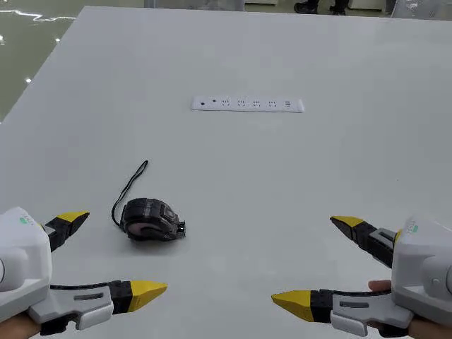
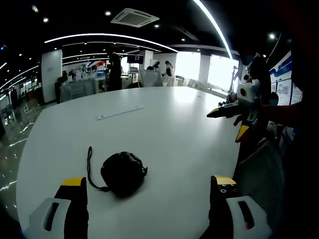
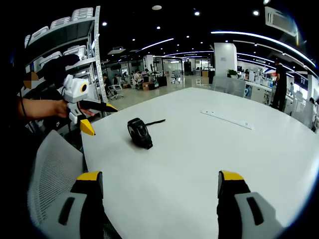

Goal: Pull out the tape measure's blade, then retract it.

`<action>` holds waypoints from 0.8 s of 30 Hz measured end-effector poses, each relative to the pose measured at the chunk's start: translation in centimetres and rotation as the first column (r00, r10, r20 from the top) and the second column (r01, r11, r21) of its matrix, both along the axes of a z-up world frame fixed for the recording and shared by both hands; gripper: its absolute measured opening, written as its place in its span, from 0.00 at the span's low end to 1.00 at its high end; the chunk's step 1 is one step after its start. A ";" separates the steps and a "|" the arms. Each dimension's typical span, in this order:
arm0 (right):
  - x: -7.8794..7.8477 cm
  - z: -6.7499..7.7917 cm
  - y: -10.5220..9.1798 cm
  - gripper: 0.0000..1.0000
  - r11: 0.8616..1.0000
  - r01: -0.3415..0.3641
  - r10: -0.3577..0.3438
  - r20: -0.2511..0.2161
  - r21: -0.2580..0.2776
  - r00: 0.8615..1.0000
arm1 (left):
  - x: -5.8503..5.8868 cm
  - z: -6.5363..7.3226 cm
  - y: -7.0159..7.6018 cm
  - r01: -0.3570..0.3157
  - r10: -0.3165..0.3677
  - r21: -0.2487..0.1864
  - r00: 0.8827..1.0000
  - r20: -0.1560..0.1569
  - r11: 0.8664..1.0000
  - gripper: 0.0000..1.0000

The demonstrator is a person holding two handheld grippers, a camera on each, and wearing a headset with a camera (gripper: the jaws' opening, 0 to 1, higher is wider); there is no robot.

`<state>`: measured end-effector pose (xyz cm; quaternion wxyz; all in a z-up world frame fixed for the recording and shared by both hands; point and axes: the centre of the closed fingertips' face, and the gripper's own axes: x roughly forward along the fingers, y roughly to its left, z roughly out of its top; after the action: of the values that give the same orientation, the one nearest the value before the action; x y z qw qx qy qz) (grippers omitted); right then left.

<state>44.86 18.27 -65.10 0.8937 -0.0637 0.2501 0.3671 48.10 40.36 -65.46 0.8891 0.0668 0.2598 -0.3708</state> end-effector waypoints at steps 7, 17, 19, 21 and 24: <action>0.1 0.0 0.1 0.97 1.000 -0.018 0.018 -0.001 -0.006 1.000 | 0.1 -0.1 0.0 0.010 -0.010 0.018 1.000 0.000 1.000 1.00; 1.0 0.4 0.6 0.94 0.998 -0.068 0.069 0.021 -0.006 0.997 | 0.4 -0.2 -0.1 0.035 -0.035 0.025 0.999 -0.002 0.999 1.00; 1.3 0.3 0.7 0.94 0.997 -0.082 0.082 0.020 -0.012 0.996 | 0.5 -0.3 -0.1 0.046 -0.046 0.037 0.999 -0.003 0.998 1.00; 1.5 0.3 0.9 0.94 0.995 -0.095 0.096 0.023 -0.018 0.995 | 0.6 -0.4 -0.1 0.052 -0.052 0.044 0.999 -0.004 0.998 1.00; 1.9 0.4 1.3 0.92 0.991 -0.128 0.129 0.040 -0.027 0.991 | 0.9 -0.5 -0.2 0.066 -0.066 0.047 0.998 -0.006 0.997 0.98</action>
<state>46.80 19.54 -64.72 0.8723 -0.0980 0.2314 0.4195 49.03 40.20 -65.96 0.8741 0.0957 0.2681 -0.3937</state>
